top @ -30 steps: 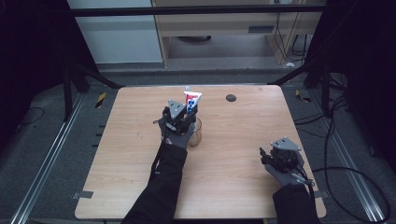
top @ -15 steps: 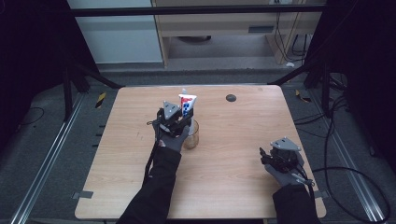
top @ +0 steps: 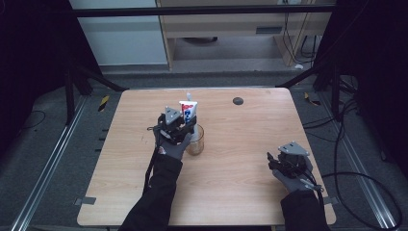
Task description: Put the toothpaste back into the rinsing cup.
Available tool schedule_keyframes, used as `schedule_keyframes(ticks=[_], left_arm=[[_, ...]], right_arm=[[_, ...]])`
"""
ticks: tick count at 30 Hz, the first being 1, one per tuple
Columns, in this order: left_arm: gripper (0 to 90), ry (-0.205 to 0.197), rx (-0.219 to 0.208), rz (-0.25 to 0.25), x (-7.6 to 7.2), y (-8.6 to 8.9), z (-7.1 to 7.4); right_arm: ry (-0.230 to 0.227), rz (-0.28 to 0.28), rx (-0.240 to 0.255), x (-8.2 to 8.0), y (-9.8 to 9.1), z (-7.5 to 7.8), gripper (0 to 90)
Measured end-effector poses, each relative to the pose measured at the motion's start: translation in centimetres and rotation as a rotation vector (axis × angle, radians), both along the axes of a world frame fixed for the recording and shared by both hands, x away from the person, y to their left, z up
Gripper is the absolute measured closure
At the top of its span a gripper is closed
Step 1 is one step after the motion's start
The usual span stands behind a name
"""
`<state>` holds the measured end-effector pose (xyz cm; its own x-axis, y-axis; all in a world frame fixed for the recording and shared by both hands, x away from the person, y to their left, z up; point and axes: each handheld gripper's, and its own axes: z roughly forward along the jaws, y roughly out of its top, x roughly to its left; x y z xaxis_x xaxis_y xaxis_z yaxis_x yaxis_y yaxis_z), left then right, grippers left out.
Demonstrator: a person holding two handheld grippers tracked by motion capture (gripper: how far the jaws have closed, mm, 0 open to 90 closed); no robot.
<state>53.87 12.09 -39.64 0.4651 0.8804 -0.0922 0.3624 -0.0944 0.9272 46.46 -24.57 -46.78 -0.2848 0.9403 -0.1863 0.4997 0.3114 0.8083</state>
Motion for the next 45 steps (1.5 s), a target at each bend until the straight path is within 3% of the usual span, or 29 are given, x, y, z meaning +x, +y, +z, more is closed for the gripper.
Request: schedule_keyframes(ticks=[13, 25, 35, 41, 45], left_arm=[[65.8, 0.017, 0.007, -0.006, -0.5, 0.2, 0.1], [69.4, 0.004, -0.016, 0.012, -0.8, 0.1, -0.1], [70.3, -0.064, 0.035, 0.06, -0.9, 0.9, 0.3], [70.0, -0.059, 0.081, 0.065, -1.0, 1.0, -0.7], [69.7, -0.05, 0.063, 0.066, -0.9, 1.2, -1.4]], right_arm=[[0.003, 0.001, -0.001, 0.0, 0.1, 0.0, 34.8], [0.0, 0.004, -0.003, 0.0, 0.1, 0.0, 35.0], [0.001, 0.006, 0.0, 0.0, 0.1, 0.0, 35.1], [0.002, 0.005, -0.001, 0.0, 0.1, 0.0, 35.1], [0.002, 0.005, -0.002, 0.0, 0.1, 0.0, 35.1]])
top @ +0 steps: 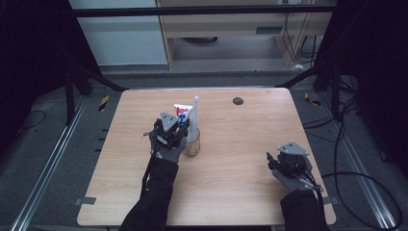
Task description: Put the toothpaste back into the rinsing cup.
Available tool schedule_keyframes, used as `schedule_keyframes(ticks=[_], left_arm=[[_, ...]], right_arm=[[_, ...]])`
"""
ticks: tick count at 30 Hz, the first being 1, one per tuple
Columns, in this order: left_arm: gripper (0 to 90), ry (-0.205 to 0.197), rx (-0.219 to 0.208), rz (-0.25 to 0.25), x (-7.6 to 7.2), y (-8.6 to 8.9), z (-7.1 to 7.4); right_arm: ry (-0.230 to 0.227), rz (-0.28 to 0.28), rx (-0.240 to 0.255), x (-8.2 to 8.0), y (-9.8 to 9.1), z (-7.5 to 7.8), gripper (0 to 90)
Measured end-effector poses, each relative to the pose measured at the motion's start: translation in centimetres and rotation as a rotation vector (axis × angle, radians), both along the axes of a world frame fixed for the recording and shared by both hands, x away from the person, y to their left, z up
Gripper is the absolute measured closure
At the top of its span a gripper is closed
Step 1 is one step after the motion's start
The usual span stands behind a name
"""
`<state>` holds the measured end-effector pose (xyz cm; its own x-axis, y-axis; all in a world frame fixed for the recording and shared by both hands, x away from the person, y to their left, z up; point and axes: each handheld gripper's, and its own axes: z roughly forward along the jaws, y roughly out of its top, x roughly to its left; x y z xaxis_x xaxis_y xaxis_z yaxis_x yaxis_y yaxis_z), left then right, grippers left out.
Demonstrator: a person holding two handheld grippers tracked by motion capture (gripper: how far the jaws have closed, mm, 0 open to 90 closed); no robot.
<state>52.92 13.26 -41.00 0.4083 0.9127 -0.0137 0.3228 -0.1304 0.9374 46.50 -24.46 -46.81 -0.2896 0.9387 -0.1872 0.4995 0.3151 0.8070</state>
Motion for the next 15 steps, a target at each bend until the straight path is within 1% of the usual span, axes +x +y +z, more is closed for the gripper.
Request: schedule_keyframes(ticks=[3, 5, 6, 7, 11, 12, 15], left_arm=[[69.4, 0.004, 0.001, -0.001, 0.0, 0.1, -0.3], [69.1, 0.014, -0.001, 0.002, 0.0, 0.1, -0.9], [69.0, 0.014, -0.001, 0.002, 0.0, 0.1, -0.9], [68.9, 0.025, 0.001, 0.002, -0.1, 0.2, -1.4], [68.5, 0.041, 0.023, 0.002, -0.1, 0.2, -2.3], [68.4, 0.041, 0.023, 0.002, -0.1, 0.2, -2.3], [68.0, 0.039, 0.026, -0.002, -0.2, 0.2, -3.1]], right_arm=[[0.0, 0.001, -0.001, 0.0, 0.0, 0.0, 35.1], [0.002, 0.0, 0.002, 0.0, 0.0, 0.0, 35.1], [0.002, 0.0, 0.002, 0.0, 0.0, 0.0, 35.1], [0.0, 0.0, -0.001, 0.0, 0.0, 0.0, 35.1], [0.001, 0.0, -0.001, 0.0, 0.0, 0.0, 35.1], [0.001, 0.0, -0.001, 0.0, 0.0, 0.0, 35.1], [0.001, 0.0, -0.001, 0.0, 0.0, 0.0, 35.1]])
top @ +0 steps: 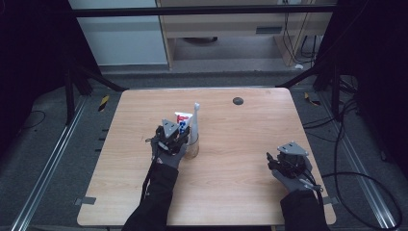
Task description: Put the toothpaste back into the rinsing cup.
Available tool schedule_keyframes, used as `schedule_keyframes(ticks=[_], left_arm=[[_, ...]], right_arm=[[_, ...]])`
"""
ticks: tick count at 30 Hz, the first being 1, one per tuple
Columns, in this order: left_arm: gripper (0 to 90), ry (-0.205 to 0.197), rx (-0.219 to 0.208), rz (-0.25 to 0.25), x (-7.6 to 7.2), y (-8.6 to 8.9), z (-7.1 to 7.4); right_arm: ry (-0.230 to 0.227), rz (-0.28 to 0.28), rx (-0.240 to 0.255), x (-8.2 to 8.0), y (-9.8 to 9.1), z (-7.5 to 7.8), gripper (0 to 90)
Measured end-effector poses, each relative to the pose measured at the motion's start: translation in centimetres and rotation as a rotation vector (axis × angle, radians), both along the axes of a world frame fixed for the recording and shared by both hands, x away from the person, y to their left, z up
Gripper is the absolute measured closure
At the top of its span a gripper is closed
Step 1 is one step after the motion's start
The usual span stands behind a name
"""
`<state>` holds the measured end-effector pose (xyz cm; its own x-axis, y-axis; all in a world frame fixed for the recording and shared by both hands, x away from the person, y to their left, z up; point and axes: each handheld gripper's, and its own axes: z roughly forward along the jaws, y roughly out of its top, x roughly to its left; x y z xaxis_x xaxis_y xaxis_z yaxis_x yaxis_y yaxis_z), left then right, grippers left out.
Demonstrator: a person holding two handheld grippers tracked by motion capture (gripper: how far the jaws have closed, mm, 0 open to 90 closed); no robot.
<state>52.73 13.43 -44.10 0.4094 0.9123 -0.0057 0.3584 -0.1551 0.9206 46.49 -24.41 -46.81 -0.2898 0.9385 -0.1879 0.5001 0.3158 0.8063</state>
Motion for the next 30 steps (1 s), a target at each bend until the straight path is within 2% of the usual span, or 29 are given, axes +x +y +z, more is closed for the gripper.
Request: schedule_keyframes(ticks=[8, 14, 15, 20, 26, 30], left_arm=[[65.5, 0.013, 0.017, 0.001, -0.2, 0.0, -0.9], [64.1, 0.05, 0.019, -0.021, -0.5, 0.7, -0.3], [61.2, 0.066, 0.006, -0.036, -0.6, 1.2, 0.1], [58.2, 0.088, 0.032, -0.053, -0.7, 1.9, 0.5], [58.0, 0.113, 0.035, -0.042, -0.7, 2.3, 0.8], [57.4, 0.11, 0.057, -0.031, -0.9, 2.2, 1.0]], right_arm=[[0.0, -0.002, 0.003, 0.0, 0.0, 0.0, 34.9], [-0.002, -0.002, 0.002, 0.0, 0.0, 0.1, 34.4], [-0.001, -0.006, 0.009, -0.1, -0.1, 0.1, 33.5], [0.001, -0.008, 0.007, 0.0, -0.1, 0.1, 31.6], [-0.004, -0.015, 0.003, 0.0, -0.1, 0.1, 30.5], [-0.005, -0.017, 0.002, 0.0, -0.1, 0.1, 29.9]])
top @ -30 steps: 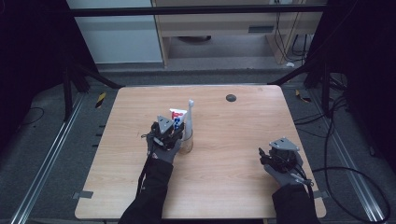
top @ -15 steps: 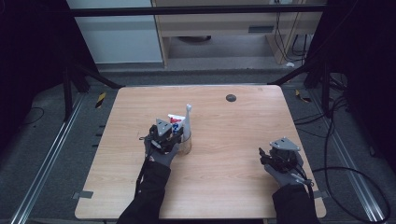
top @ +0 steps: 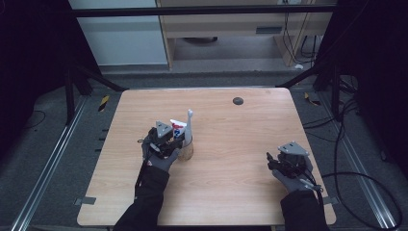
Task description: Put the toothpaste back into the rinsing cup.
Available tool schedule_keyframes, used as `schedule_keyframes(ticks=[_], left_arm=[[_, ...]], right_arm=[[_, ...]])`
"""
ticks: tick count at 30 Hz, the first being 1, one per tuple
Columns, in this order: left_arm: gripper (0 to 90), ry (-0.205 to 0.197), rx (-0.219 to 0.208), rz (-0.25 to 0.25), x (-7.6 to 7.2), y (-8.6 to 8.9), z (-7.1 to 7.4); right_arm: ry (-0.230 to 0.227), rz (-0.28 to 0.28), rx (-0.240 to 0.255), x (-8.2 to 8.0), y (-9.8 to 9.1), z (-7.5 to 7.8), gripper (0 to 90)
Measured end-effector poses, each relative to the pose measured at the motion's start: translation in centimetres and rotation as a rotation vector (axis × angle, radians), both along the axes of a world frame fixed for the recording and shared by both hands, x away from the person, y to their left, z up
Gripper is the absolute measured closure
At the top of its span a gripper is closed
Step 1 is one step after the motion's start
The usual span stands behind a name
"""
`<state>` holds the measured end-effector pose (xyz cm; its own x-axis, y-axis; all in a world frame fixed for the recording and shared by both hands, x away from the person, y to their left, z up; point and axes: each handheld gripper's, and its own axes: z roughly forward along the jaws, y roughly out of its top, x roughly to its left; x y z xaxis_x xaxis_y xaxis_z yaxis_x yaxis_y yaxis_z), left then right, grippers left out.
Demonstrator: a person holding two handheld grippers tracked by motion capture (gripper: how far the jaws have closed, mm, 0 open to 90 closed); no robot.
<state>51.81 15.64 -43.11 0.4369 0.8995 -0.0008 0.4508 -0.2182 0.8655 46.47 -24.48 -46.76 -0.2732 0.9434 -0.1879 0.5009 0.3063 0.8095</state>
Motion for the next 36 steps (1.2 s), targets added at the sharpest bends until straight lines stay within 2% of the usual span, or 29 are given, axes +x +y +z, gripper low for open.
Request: schedule_keyframes(ticks=[3, 6, 7, 8, 9, 10, 11, 13, 18, 20, 21, 22, 23, 24, 26, 27, 28, 29, 30, 31, 32, 36], left_arm=[[57.3, 0.026, 0.005, -0.01, 0.3, 0.4, 0.3], [56.8, 0.041, 0.028, -0.012, 0.4, 0.5, 0.7], [56.4, 0.064, 0.04, -0.029, 0.6, 0.9, 1.1], [55.5, 0.064, 0.04, -0.029, 0.6, 0.9, 1.1], [49.3, 0.038, 0.044, -0.011, 0.5, 1.1, 1.6], [38.9, 0.027, 0.035, -0.014, 0.4, 1.3, 2.1], [38.1, 0.026, 0.028, -0.019, 0.4, 1.5, 2.4], [35.6, 0.021, 0.063, -0.026, 0.3, 1.6, 2.9], [33.0, 0.029, 0.088, -0.055, -0.2, 1.8, 2.8], [31.5, 0.045, 0.1, -0.097, -1.1, 2.5, 3.0], [30.6, 0.045, 0.1, -0.097, -1.1, 2.5, 3.0], [30.4, 0.056, 0.088, -0.116, -1.9, 3.4, 3.0], [29.8, 0.056, 0.088, -0.116, -1.9, 3.4, 3.0], [28.9, 0.054, 0.077, -0.122, -2.9, 4.6, 2.7], [28.0, 0.044, 0.055, -0.113, -3.9, 6.0, 2.4], [27.8, 0.044, 0.055, -0.113, -3.9, 6.0, 2.4], [27.5, 0.038, 0.019, -0.098, -4.6, 7.4, 2.1], [26.9, 0.038, 0.019, -0.098, -4.6, 7.4, 2.1], [26.4, 0.029, 0.014, -0.064, -5.2, 8.7, 1.8], [26.4, 0.029, 0.014, -0.064, -5.2, 8.7, 1.8], [26.2, 0.031, 0.006, -0.036, -5.4, 9.7, 1.4], [25.7, 0.054, 0.041, 0.02, -5.3, 11.0, 0.5]], right_arm=[[-0.001, -0.001, -0.001, 0.0, 0.0, 0.0, 29.6], [-0.002, 0.0, -0.001, 0.0, 0.0, 0.0, 29.5], [-0.001, 0.0, -0.001, 0.0, 0.0, 0.0, 29.5], [0.001, -0.001, 0.001, 0.0, 0.0, 0.0, 29.5], [0.001, -0.001, 0.001, 0.0, 0.0, 0.0, 29.5], [0.001, -0.002, 0.0, 0.0, 0.0, 0.0, 29.5], [0.001, -0.002, 0.0, 0.0, 0.0, 0.0, 29.5], [0.001, -0.003, 0.003, 0.0, 0.0, 0.0, 29.5], [-0.001, -0.003, 0.004, 0.0, 0.0, 0.1, 29.4], [-0.004, -0.002, 0.002, -0.1, -0.1, 0.1, 29.4], [-0.004, -0.002, 0.002, -0.1, -0.1, 0.1, 29.4], [-0.005, -0.006, 0.004, -0.1, -0.1, 0.1, 29.3], [-0.005, -0.007, 0.004, -0.1, -0.2, 0.1, 29.1], [-0.003, -0.008, 0.006, -0.1, -0.2, 0.1, 28.9], [-0.004, -0.009, 0.007, -0.1, -0.2, 0.1, 28.4], [-0.004, -0.009, 0.007, -0.1, -0.2, 0.1, 28.4], [-0.001, -0.01, 0.002, -0.1, -0.2, 0.0, 27.8], [-0.001, -0.01, 0.002, -0.1, -0.2, 0.0, 27.8], [0.001, -0.006, 0.002, -0.1, -0.1, 0.0, 27.7], [0.002, -0.008, 0.003, -0.1, -0.1, 0.0, 27.4], [0.003, -0.009, 0.006, -0.1, -0.1, 0.0, 27.3], [0.008, -0.009, 0.016, -0.1, -0.1, 0.0, 26.4]])
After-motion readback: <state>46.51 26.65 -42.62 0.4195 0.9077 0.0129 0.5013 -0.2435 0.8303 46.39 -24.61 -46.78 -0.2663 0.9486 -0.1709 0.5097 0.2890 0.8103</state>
